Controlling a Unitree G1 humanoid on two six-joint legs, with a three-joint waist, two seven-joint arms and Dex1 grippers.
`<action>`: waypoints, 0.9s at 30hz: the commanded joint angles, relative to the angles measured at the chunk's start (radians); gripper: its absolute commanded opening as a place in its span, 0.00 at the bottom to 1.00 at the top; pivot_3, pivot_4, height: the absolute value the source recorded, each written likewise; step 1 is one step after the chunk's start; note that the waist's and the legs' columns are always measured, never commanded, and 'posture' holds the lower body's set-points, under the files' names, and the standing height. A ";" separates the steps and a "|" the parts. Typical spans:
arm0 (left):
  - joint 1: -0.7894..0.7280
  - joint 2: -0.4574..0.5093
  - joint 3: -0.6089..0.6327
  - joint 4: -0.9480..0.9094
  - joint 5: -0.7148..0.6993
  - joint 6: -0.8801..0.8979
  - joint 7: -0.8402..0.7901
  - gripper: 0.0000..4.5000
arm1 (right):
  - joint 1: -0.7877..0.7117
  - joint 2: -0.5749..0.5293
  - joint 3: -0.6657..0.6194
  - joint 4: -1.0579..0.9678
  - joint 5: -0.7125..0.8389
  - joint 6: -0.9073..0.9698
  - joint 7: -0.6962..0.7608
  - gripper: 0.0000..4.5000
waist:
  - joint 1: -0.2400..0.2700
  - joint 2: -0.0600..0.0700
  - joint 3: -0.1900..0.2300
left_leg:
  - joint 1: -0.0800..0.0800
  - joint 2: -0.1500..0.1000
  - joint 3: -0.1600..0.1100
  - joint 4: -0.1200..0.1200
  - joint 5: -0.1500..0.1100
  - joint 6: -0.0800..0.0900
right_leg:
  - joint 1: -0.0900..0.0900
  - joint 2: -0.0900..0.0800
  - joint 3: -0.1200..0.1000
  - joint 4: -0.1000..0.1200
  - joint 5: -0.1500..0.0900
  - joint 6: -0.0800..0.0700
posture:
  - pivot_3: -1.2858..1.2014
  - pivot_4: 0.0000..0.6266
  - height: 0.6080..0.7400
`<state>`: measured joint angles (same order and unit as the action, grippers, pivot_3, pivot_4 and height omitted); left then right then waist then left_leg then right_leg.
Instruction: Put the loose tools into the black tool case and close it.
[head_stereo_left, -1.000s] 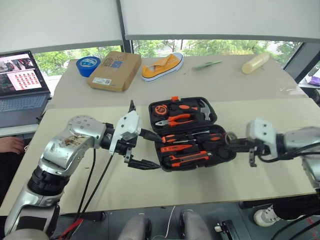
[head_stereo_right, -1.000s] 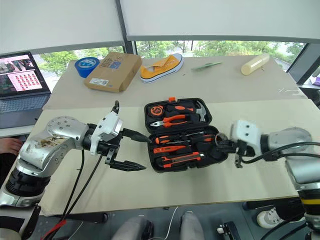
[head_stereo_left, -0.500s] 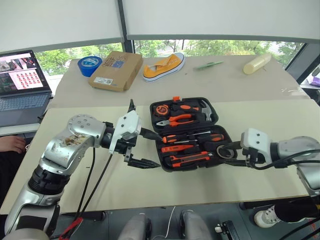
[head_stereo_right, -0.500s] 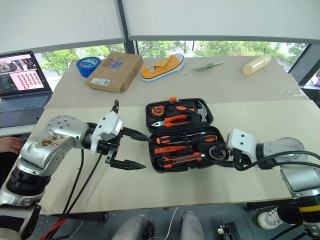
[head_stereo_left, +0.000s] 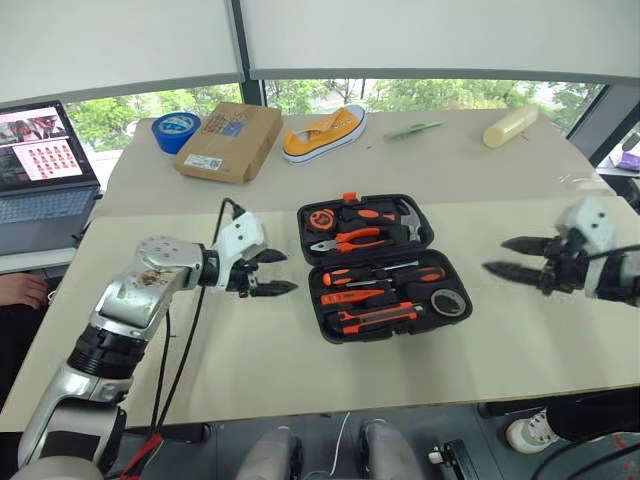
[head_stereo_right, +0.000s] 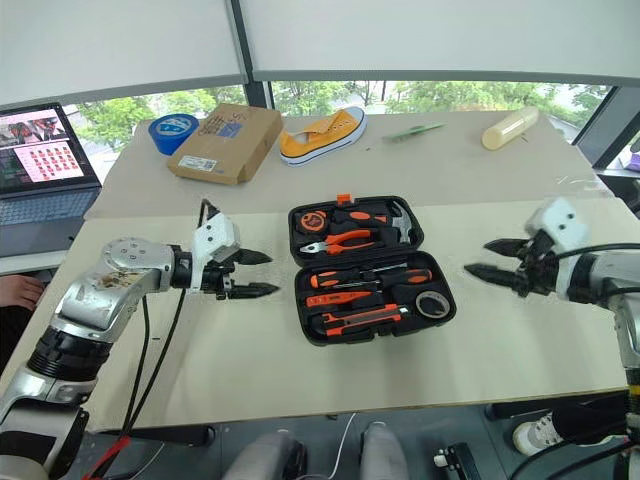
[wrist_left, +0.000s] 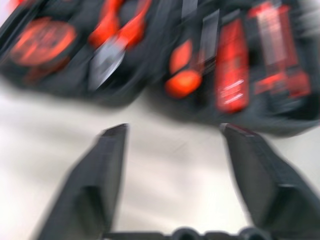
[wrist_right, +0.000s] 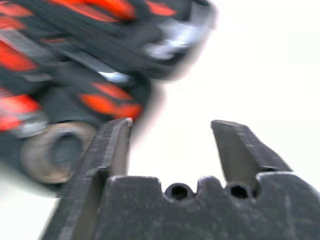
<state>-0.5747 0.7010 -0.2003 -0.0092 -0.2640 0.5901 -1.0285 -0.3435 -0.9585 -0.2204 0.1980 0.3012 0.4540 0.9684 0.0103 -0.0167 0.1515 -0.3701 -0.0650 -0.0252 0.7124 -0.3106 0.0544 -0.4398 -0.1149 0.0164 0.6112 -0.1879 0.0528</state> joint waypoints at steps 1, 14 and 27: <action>0.005 -0.031 -0.039 0.008 0.037 -0.030 0.009 0.31 | -0.037 0.055 0.002 0.078 -0.052 -0.074 -0.103 0.29 | 0.000 0.000 0.000 | 0.000 0.000 0.000 0.000 0.000 0.000 | 0.000 -0.001 0.000 0.000 0.000 0.000 | 0.52 0.24 0.96; -0.017 -0.138 -0.126 0.040 0.070 -0.056 -0.040 0.01 | -0.115 0.202 0.178 0.098 -0.108 -0.169 -0.036 0.02 | -0.013 0.000 0.000 | -0.001 -0.001 0.000 0.000 0.000 -0.001 | -0.001 -0.001 0.000 0.000 0.000 0.000 | 0.52 0.24 0.96; 0.168 -0.031 -0.113 -0.172 -0.029 -0.054 -0.227 0.01 | 0.185 0.153 0.156 -0.286 -0.028 -0.090 0.056 0.02 | -0.020 0.001 0.000 | -0.002 -0.001 -0.001 -0.002 -0.001 0.000 | -0.003 0.000 0.001 -0.001 0.000 0.000 | 0.52 0.24 0.96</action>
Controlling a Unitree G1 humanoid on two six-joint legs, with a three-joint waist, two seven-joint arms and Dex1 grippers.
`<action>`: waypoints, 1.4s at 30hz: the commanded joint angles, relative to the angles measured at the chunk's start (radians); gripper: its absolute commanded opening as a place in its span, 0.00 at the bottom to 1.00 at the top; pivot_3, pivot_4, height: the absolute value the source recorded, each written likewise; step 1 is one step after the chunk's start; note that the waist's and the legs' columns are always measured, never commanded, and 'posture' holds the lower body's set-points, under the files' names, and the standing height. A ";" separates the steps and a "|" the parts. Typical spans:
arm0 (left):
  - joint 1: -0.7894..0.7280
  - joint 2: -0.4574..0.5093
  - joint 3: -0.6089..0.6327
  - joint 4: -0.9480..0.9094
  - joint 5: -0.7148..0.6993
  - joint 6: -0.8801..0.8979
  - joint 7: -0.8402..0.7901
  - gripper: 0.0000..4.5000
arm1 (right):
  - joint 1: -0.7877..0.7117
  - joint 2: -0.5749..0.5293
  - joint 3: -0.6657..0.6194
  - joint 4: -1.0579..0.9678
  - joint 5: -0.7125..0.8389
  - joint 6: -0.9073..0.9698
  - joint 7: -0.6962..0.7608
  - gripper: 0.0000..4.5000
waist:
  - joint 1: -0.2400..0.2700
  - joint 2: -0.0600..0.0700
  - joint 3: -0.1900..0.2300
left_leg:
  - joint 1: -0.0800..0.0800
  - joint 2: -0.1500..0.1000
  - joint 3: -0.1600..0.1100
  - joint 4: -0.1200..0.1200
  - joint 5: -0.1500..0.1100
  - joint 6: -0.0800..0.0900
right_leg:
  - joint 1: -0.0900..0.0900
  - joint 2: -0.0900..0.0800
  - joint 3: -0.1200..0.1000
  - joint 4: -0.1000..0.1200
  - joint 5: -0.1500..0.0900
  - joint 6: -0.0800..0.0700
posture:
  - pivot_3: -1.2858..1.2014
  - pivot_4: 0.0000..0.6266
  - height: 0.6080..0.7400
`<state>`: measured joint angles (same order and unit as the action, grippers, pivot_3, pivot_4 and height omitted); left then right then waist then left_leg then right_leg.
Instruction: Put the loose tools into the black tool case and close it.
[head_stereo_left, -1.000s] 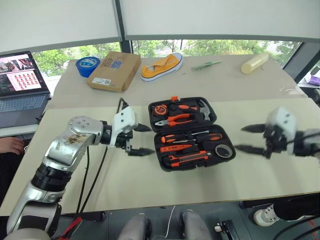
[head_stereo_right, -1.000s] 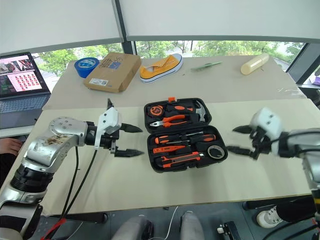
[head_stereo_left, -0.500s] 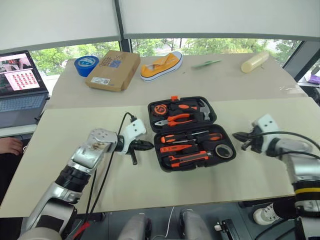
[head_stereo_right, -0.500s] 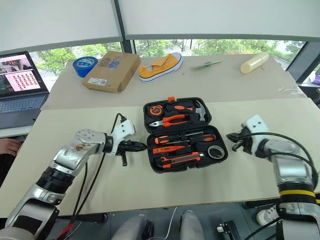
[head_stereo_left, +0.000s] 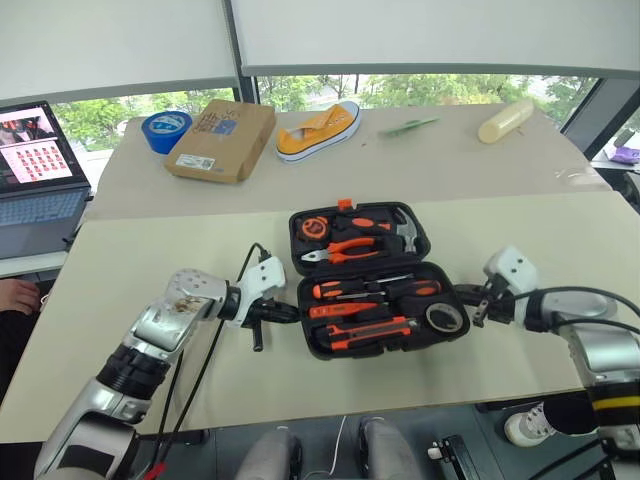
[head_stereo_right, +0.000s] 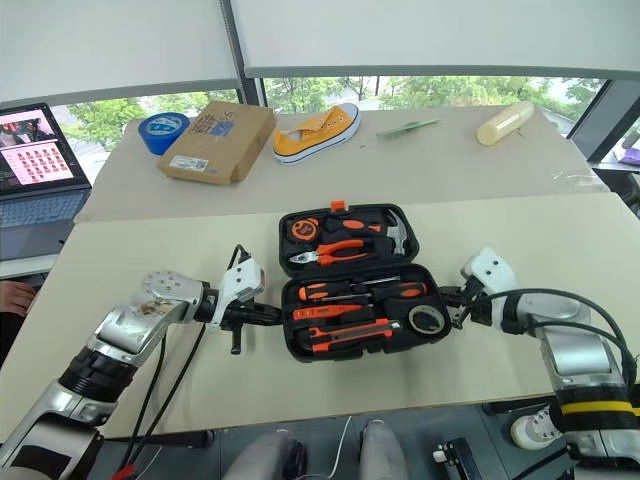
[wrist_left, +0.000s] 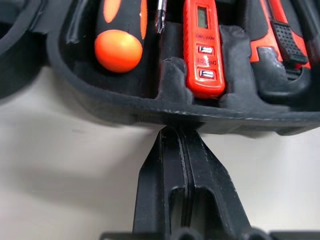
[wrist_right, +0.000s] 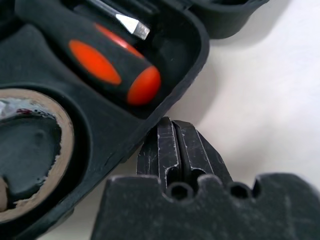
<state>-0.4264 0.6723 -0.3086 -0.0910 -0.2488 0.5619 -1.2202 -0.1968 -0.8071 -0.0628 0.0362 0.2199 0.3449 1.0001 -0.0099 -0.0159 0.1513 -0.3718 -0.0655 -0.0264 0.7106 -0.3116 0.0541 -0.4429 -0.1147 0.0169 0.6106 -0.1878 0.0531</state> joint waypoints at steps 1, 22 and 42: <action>0.030 0.002 -0.005 -0.089 -0.031 -0.031 -0.024 0.01 | 0.062 0.000 -0.008 -0.151 0.056 0.029 0.020 0.02 | 0.001 0.000 0.000 | 0.000 0.000 0.000 0.000 0.000 0.000 | 0.000 0.000 0.000 0.000 0.000 0.000 | 0.52 0.24 0.96; -0.126 0.018 0.182 0.226 -0.026 0.104 0.168 0.14 | -0.034 -0.043 -0.162 -0.078 0.075 0.231 -0.147 0.16 | 0.006 0.000 0.000 | 0.009 0.001 0.000 0.001 -0.001 0.002 | 0.006 0.002 0.000 0.001 0.003 -0.005 | 0.52 0.24 0.96; -0.368 -0.328 0.336 0.352 -0.097 0.496 0.613 1.00 | -0.573 0.218 -0.002 0.349 0.026 0.442 -0.384 0.99 | -0.004 0.000 0.000 | -0.012 -0.003 -0.002 0.002 0.004 -0.007 | -0.014 -0.001 -0.001 0.005 0.004 -0.003 | 0.52 0.24 0.96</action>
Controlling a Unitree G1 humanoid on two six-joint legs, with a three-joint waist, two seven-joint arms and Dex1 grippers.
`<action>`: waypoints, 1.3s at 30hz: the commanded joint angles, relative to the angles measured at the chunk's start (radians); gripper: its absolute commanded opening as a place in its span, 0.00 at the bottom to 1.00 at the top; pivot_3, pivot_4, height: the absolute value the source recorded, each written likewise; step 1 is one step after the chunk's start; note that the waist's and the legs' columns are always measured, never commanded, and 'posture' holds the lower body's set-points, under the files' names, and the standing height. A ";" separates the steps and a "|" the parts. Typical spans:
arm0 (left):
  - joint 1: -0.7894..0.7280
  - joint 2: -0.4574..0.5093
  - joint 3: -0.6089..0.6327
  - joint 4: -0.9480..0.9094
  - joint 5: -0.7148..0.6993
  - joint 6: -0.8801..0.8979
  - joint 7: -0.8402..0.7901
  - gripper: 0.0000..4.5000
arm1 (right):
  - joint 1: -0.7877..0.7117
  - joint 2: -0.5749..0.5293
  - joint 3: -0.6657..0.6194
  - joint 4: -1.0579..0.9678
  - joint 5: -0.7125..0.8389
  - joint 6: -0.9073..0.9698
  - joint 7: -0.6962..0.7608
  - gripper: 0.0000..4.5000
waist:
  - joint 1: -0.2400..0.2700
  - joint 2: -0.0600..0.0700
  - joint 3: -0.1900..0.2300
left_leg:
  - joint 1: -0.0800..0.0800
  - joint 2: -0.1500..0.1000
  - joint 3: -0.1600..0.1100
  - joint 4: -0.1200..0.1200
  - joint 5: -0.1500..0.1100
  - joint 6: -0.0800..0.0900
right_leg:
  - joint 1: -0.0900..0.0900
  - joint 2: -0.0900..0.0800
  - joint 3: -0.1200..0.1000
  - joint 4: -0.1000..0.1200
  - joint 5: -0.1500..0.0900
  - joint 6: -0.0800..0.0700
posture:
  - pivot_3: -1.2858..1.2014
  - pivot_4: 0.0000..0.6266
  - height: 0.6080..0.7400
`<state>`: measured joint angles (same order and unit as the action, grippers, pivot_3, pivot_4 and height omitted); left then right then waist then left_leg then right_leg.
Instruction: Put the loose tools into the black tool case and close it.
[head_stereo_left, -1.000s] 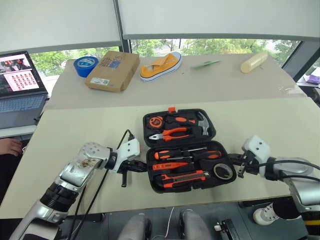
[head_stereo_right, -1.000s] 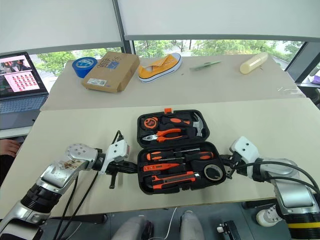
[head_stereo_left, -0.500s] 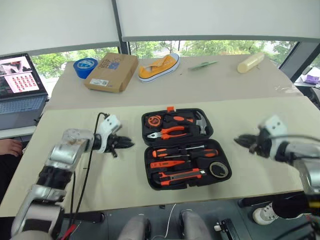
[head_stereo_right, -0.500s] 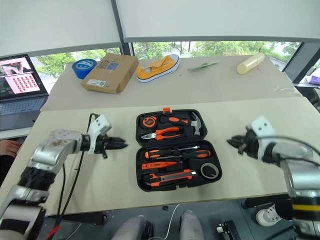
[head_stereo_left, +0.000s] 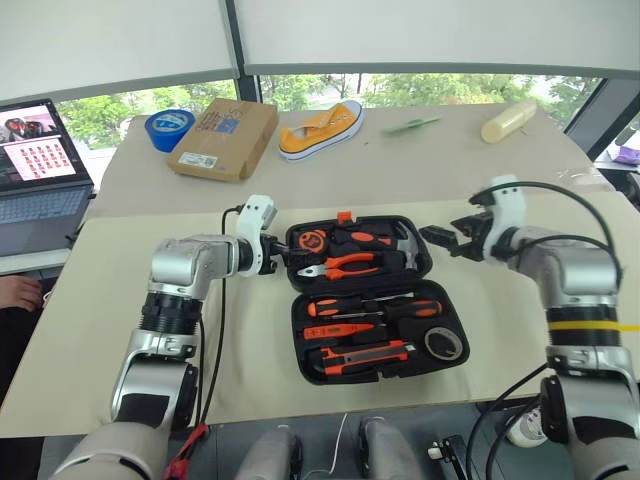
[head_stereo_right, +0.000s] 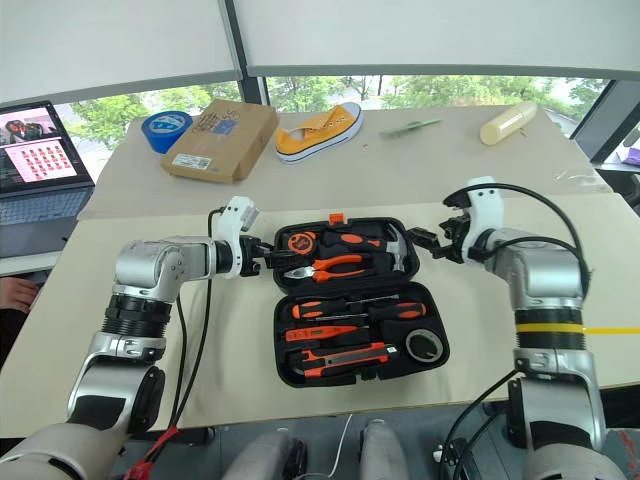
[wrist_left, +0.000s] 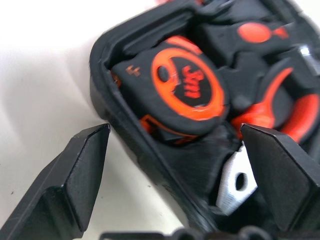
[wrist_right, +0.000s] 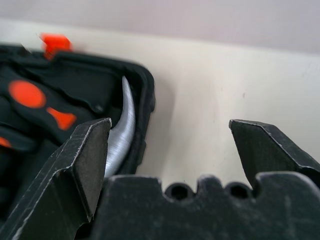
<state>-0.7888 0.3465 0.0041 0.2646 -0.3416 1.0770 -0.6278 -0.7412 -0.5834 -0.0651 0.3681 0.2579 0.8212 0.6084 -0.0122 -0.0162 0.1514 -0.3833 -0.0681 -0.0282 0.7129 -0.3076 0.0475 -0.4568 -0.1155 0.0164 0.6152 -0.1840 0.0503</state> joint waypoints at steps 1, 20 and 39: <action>-0.002 -0.003 0.026 -0.007 -0.010 -0.016 0.022 0.89 | -0.026 -0.002 0.007 0.019 -0.012 -0.037 0.015 0.88 | -0.003 0.000 0.000 | 0.000 -0.001 0.000 0.000 0.000 0.000 | -0.001 0.000 0.000 0.001 0.000 0.000 | 0.52 0.24 0.96; 0.003 0.003 -0.027 -0.032 -0.015 -0.065 -0.009 0.40 | -0.052 0.038 0.016 -0.028 -0.004 -0.039 0.005 0.00 | -0.001 0.000 0.000 | 0.000 -0.003 -0.002 0.001 0.000 -0.001 | 0.001 -0.002 0.000 0.001 0.001 0.001 | 0.52 0.24 0.96; -0.160 -0.063 -0.013 0.188 0.114 -0.684 -0.035 0.40 | -0.208 0.118 -0.080 0.137 -0.067 -0.525 -0.154 0.00 | -0.027 0.000 0.000 | -0.011 -0.006 -0.002 -0.002 0.003 -0.003 | -0.015 -0.005 -0.003 0.001 0.003 0.002 | 0.52 0.24 0.96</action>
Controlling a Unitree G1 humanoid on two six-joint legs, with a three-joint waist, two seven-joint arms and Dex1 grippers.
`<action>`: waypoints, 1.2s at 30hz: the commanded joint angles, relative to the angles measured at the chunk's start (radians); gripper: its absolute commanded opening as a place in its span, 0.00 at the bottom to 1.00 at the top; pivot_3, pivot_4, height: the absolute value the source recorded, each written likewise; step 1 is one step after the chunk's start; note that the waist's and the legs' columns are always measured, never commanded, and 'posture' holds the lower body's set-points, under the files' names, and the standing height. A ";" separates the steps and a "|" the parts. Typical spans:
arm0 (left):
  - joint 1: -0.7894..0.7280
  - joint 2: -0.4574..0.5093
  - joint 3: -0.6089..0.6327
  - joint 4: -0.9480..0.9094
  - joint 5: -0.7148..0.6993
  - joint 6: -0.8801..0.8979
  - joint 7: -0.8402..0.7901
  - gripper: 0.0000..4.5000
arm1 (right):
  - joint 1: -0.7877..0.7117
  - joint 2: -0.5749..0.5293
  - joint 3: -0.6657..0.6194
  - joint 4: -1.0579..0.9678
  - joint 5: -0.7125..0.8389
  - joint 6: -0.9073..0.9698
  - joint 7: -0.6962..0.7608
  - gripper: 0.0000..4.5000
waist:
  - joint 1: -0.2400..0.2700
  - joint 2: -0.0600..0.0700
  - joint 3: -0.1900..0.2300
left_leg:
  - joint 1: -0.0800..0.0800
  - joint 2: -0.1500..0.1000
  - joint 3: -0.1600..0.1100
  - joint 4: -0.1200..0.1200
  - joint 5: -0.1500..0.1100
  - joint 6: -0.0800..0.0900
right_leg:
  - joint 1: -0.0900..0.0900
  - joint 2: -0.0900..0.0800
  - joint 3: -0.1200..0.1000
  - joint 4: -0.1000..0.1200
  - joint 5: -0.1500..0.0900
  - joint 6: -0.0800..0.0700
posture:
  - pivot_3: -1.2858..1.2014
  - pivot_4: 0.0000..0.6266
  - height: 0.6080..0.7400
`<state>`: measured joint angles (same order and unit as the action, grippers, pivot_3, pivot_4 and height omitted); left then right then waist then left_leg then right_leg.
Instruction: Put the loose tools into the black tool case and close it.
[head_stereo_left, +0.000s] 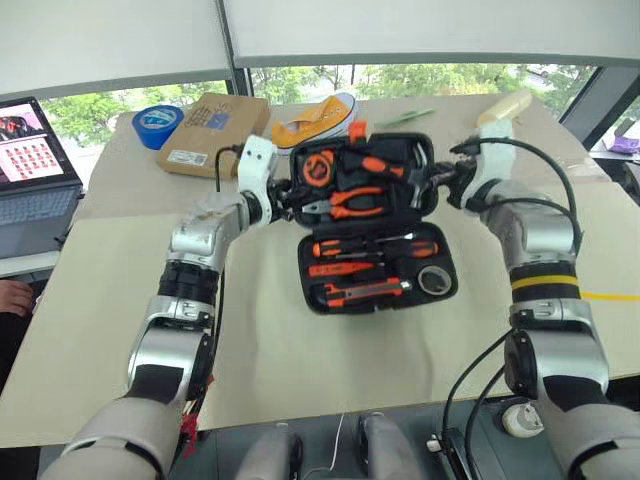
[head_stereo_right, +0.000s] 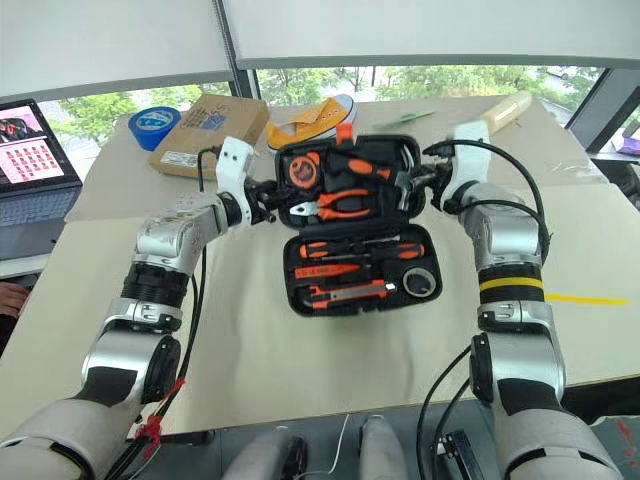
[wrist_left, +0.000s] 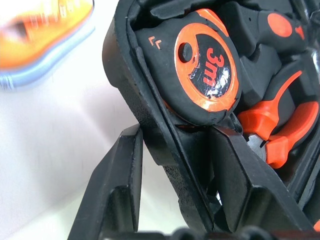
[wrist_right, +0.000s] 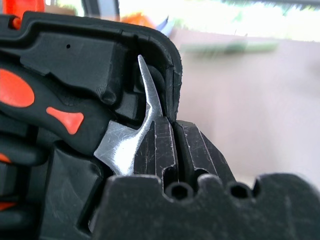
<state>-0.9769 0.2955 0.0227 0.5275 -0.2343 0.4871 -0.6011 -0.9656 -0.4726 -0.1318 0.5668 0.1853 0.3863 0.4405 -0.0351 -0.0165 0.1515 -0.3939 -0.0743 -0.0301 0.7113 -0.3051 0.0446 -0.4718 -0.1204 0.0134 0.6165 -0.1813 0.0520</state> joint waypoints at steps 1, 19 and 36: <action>0.051 -0.011 -0.041 -0.088 0.013 -0.112 -0.067 0.40 | 0.035 0.010 -0.014 -0.073 0.010 -0.089 0.021 0.00 | -0.008 0.000 0.000 | 0.000 0.000 0.000 0.000 0.000 0.000 | 0.000 0.000 0.000 0.000 0.000 0.000 | 0.52 0.24 0.96; 0.563 0.076 -0.077 -0.519 0.186 -0.490 0.033 0.40 | 0.645 -0.037 0.008 -0.535 -0.129 -0.525 0.033 0.00 | -0.005 0.001 -0.001 | 0.011 -0.001 0.002 0.001 -0.001 0.001 | 0.004 -0.001 0.002 0.008 0.001 -0.001 | 0.52 0.24 0.96; 0.978 0.169 0.096 -0.835 0.074 -0.292 0.059 1.00 | 1.413 -0.216 -0.267 -1.168 0.224 -0.279 0.262 0.98 | 0.040 0.001 -0.001 | 0.038 0.003 0.002 0.000 -0.011 0.016 | 0.034 0.004 0.003 -0.007 0.004 -0.002 | 0.52 0.24 0.96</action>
<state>0.0256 0.4508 0.0990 -0.2703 -0.1336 0.1816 -0.5400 0.4399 -0.6670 -0.3715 -0.5556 0.3830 0.0788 0.6830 0.0045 -0.0156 0.1504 -0.3517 -0.0702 -0.0280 0.7113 -0.3182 0.0602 -0.4326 -0.1158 0.0159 0.6092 -0.1782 0.0499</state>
